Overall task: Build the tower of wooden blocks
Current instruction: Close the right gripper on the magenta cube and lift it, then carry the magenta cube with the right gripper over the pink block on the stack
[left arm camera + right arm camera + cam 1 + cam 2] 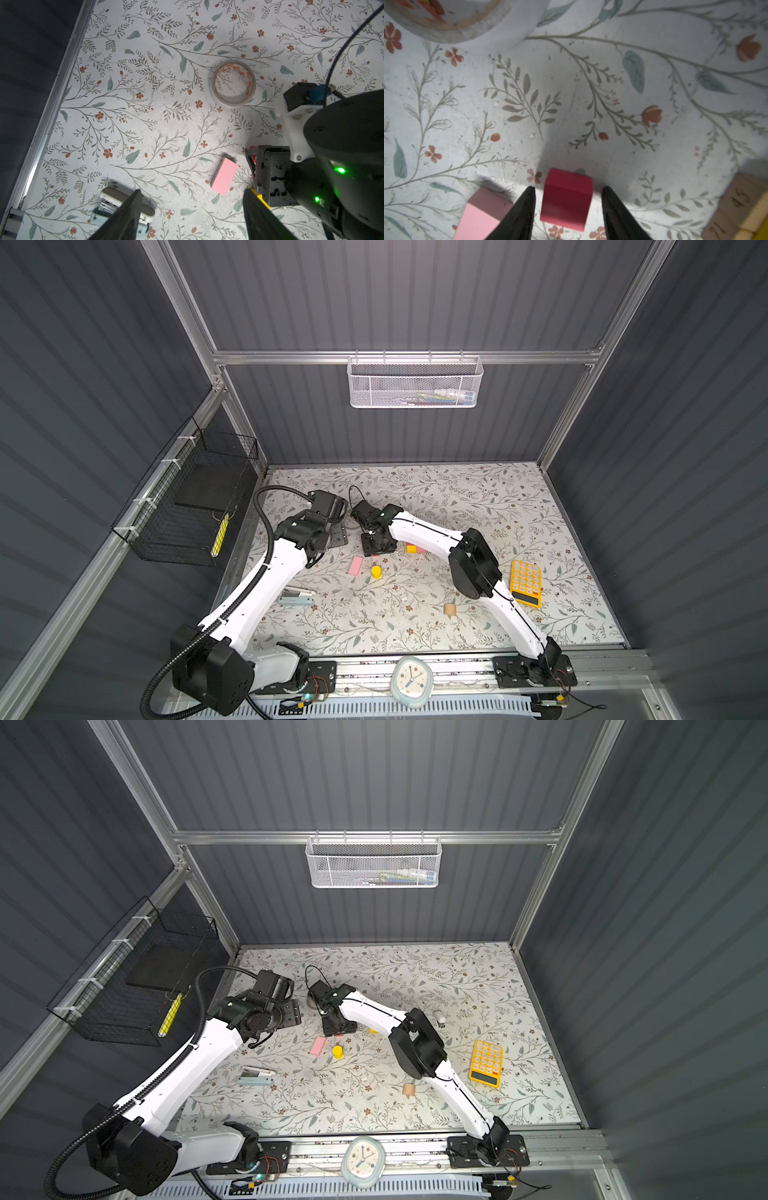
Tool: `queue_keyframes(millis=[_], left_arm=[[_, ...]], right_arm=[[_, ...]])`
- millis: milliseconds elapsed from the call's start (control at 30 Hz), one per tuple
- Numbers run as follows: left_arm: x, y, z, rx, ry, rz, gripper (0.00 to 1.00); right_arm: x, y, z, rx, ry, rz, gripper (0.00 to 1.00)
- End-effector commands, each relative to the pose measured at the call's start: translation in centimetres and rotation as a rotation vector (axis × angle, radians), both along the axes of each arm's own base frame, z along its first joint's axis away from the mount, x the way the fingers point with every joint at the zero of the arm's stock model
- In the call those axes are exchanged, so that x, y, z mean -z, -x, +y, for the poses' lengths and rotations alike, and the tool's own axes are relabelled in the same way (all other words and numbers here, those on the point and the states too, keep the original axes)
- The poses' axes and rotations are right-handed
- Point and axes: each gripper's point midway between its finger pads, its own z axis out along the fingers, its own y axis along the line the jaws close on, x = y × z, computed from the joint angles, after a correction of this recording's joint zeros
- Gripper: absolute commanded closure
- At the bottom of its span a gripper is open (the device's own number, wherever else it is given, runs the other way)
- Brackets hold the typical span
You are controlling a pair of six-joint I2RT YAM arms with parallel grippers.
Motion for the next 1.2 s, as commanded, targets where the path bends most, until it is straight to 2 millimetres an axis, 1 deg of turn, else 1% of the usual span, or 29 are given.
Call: queue_keyframes(millis=[0, 167, 333, 433, 633, 733, 800, 900, 1000, 1167], left_arm=[[0.6, 0.3, 0.6, 0.005, -0.025, 0.026, 0.24], [0.7, 0.4, 0.6, 0.004, -0.024, 0.029, 0.24], [0.6, 0.5, 0.8, 0.002, -0.024, 0.025, 0.24], [0.6, 0.5, 0.7, 0.005, -0.022, 0.028, 0.24], [0.8, 0.6, 0.7, 0.002, -0.018, 0.035, 0.24], [0.5, 0.6, 0.7, 0.001, -0.01, 0.028, 0.24], [0.3, 0.7, 0.7, 0.0, -0.006, 0.024, 0.24], [0.0, 0.9, 0.9, -0.005, -0.001, 0.016, 0.24], [-0.4, 1.1, 0.7, -0.004, 0.015, 0.006, 0.24], [-0.5, 1.0, 0.1, 0.01, 0.053, 0.008, 0.24]], right_arm=[[0.4, 0.1, -0.6, 0.012, 0.036, 0.006, 0.48], [0.4, 0.2, -0.6, 0.014, 0.036, 0.009, 0.51], [0.3, 0.2, -0.5, 0.01, 0.033, 0.01, 0.57], [-0.1, 0.2, -0.4, 0.01, 0.027, 0.007, 0.62], [-1.7, 0.0, -0.5, 0.001, 0.016, -0.015, 0.72], [-3.2, 0.1, -0.2, -0.014, -0.017, -0.03, 0.79], [-5.2, 0.0, 0.3, -0.017, -0.067, -0.059, 0.8], [-7.8, 0.0, 0.1, -0.017, -0.112, -0.103, 0.8], [-10.5, 0.0, -0.7, -0.017, -0.129, -0.147, 0.8], [-13.5, 0.7, -2.4, -0.016, -0.166, -0.159, 0.8]])
